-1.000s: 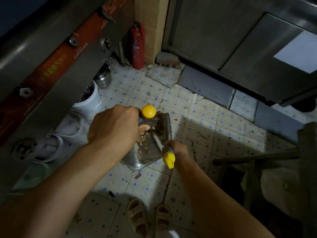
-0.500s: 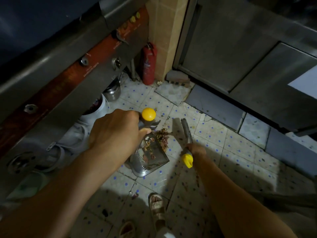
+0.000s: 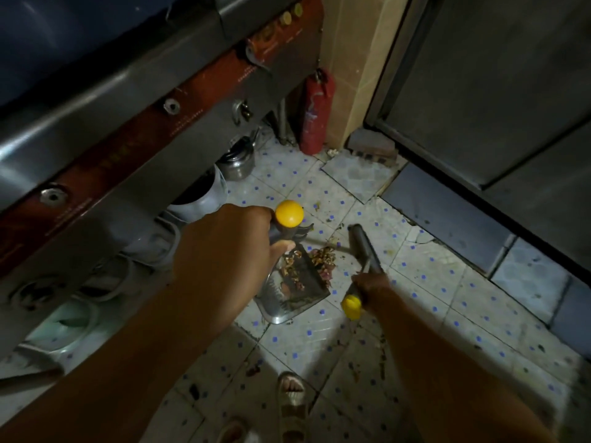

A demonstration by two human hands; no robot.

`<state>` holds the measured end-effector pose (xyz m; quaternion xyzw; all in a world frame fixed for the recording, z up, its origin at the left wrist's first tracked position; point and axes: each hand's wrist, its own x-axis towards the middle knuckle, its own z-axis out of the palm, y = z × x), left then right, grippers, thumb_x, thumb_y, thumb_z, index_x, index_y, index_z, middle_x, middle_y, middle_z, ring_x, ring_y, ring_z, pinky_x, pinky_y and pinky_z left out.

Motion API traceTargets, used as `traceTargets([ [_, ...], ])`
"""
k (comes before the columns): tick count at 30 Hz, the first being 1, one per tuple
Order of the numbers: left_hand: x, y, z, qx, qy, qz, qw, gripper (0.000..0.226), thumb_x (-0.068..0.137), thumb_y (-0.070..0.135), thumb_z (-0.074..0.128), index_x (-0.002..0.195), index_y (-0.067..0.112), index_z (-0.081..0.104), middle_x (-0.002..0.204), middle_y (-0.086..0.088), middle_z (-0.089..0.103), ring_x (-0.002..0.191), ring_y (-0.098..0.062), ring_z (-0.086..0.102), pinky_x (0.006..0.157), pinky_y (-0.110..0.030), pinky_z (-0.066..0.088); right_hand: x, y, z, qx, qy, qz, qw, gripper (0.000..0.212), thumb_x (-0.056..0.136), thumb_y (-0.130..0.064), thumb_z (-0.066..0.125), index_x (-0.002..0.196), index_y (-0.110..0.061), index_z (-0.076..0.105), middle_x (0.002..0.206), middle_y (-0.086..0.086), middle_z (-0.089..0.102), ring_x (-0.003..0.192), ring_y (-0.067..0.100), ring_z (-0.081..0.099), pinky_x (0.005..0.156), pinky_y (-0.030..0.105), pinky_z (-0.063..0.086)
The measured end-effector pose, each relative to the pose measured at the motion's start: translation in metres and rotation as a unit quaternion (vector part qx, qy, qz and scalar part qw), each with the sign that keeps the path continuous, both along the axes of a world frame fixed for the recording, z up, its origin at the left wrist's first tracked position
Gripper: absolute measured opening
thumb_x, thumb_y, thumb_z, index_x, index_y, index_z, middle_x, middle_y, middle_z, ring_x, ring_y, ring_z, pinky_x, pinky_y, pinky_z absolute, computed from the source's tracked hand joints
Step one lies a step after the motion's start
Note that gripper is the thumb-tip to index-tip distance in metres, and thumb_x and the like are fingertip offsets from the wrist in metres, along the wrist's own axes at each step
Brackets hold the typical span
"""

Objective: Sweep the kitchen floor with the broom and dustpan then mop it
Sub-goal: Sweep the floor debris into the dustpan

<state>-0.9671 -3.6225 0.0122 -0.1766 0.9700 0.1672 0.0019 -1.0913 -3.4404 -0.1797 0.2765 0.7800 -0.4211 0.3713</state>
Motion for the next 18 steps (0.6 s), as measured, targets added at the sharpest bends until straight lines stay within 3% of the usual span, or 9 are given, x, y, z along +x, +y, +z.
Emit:
traceTargets([
  [5,0.009,-0.002,0.000,-0.038,-0.003,0.010,0.999,0.034,0.083,0.055,0.058,0.075,0.027,0.041,0.057,0.011,0.036,0.060,-0.012,0.047,0.049,-0.022,0.029,0.027,-0.010,-0.003,0.033,-0.022,0.090,0.995,0.039,0.094,-0.001,0.053,0.129,0.010,0.042,0.127,0.026,0.054,0.117,0.036,0.054,0.096,0.040,0.048],
  [8,0.021,-0.005,0.002,-0.040,-0.004,0.017,0.999,0.031,0.084,0.052,0.061,0.077,0.025,0.046,0.067,0.008,0.048,0.067,-0.017,0.051,0.054,-0.023,0.032,0.048,-0.014,0.003,0.027,-0.044,0.141,0.989,0.040,0.095,-0.006,0.051,0.133,0.008,0.042,0.131,0.024,0.052,0.119,0.035,0.054,0.083,0.032,0.049],
  [12,0.045,-0.010,0.009,-0.039,-0.024,0.029,0.999,0.039,0.084,0.051,0.061,0.068,0.026,0.035,0.062,0.007,0.039,0.066,-0.016,0.046,0.058,-0.026,0.034,0.082,-0.021,0.011,0.014,-0.056,0.190,0.980,0.039,0.096,-0.008,0.046,0.134,0.003,0.045,0.134,0.020,0.052,0.119,0.032,0.055,0.068,0.027,0.047],
  [15,0.067,-0.013,0.019,-0.054,-0.029,0.031,0.998,0.038,0.085,0.053,0.058,0.069,0.025,0.037,0.060,0.007,0.039,0.065,-0.016,0.044,0.057,-0.025,0.033,0.109,-0.027,0.017,0.009,-0.061,0.209,0.976,0.038,0.096,-0.009,0.046,0.132,0.003,0.048,0.128,0.018,0.056,0.097,0.025,0.057,0.065,0.025,0.047],
  [18,0.088,-0.017,0.028,-0.087,-0.023,0.030,0.995,0.034,0.085,0.058,0.054,0.078,0.026,0.046,0.071,0.004,0.052,0.066,-0.013,0.043,0.054,-0.024,0.032,0.132,-0.031,0.027,-0.006,-0.072,0.217,0.973,0.039,0.096,-0.011,0.046,0.133,0.002,0.050,0.092,0.007,0.055,0.077,0.016,0.052,0.054,0.020,0.043],
])
